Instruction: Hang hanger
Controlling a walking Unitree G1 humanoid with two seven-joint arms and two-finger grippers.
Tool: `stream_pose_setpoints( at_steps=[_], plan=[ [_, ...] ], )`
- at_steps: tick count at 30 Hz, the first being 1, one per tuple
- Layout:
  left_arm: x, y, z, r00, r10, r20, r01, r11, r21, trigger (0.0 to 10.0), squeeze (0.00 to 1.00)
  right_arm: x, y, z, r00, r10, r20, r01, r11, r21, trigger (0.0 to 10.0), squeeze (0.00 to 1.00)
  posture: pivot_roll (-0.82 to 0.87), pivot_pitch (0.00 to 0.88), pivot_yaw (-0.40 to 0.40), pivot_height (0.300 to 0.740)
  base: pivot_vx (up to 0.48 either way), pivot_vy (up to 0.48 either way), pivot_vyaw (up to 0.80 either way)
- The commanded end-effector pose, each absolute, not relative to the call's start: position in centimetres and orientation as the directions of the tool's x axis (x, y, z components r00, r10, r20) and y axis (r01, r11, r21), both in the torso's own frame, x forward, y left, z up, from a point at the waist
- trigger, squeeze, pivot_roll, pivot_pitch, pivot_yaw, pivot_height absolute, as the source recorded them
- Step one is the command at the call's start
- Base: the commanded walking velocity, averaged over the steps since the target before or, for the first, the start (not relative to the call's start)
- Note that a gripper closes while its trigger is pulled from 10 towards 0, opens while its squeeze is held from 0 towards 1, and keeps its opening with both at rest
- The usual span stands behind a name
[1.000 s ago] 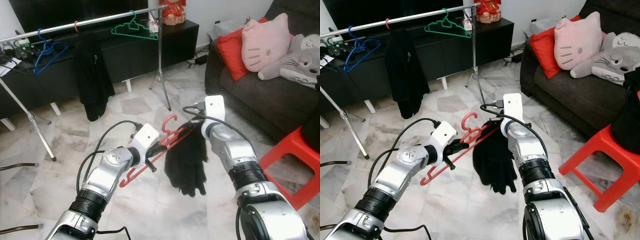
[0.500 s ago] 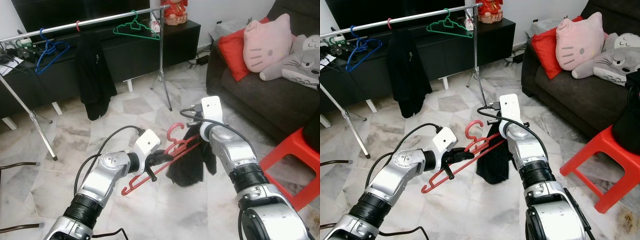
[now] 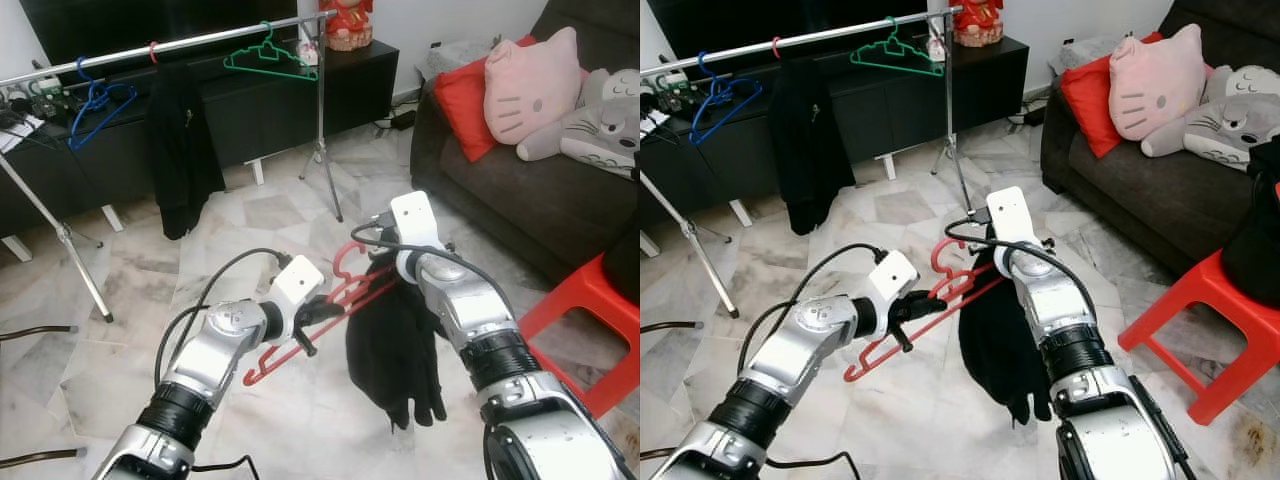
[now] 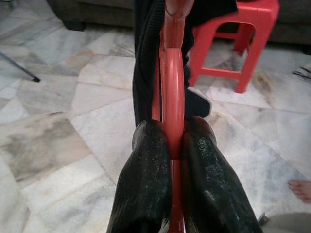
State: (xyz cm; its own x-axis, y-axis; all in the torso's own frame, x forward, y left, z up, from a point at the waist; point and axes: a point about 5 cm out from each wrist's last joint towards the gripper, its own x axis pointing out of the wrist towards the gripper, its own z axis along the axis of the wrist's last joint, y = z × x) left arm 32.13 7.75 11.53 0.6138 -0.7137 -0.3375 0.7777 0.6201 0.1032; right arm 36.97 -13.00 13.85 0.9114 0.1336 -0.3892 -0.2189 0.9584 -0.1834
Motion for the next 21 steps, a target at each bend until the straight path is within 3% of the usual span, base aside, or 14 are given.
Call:
stream_pose_setpoints(
  at_steps=[1, 6, 10, 15, 18, 21],
  plan=[
    [32.6, 8.0, 12.1, 0.640, -0.697, -0.325, 0.760, 0.636, 0.133, 10.0, 0.00, 37.0, -12.7, 14.7, 0.921, 0.145, -0.362, -0.218, 0.961, -0.170, 10.0, 0.00, -0.08, 0.000, -0.013, 0.727, 0.000, 0.000, 0.00],
    [33.2, 7.9, 12.3, 0.696, -0.653, -0.300, 0.709, 0.690, 0.144, 10.0, 0.00, 36.7, -13.0, 14.5, 0.924, 0.125, -0.362, -0.196, 0.966, -0.167, 10.0, 0.00, -0.08, 0.000, -0.013, 0.727, 0.000, 0.000, 0.00],
    [32.7, 7.4, 12.6, 0.632, -0.720, -0.286, 0.770, 0.625, 0.130, 10.0, 0.00, 36.6, -13.2, 14.4, 0.924, 0.116, -0.363, -0.188, 0.967, -0.170, 10.0, 0.00, -0.08, 0.000, -0.013, 0.727, 0.000, 0.000, 0.00],
    [31.0, 6.7, 12.6, 0.491, -0.825, -0.280, 0.867, 0.493, 0.068, 10.0, 0.00, 36.6, -12.8, 14.7, 0.923, 0.144, -0.356, -0.221, 0.958, -0.185, 10.0, 0.00, -0.08, 0.000, -0.013, 0.727, 0.000, 0.000, 0.00],
    [32.6, 7.6, 12.3, 0.631, -0.715, -0.301, 0.769, 0.627, 0.123, 10.0, 0.00, 36.7, -12.6, 15.1, 0.928, 0.129, -0.350, -0.198, 0.966, -0.167, 10.0, 0.00, -0.08, 0.000, -0.013, 0.727, 0.000, 0.000, 0.00],
    [33.6, 8.4, 12.1, 0.702, -0.635, -0.321, 0.702, 0.693, 0.165, 10.0, 0.00, 36.7, -12.5, 15.0, 0.928, 0.128, -0.350, -0.197, 0.966, -0.168, 10.0, 0.00, -0.08, 0.000, -0.013, 0.727, 0.000, 0.000, 0.00]
  ],
)
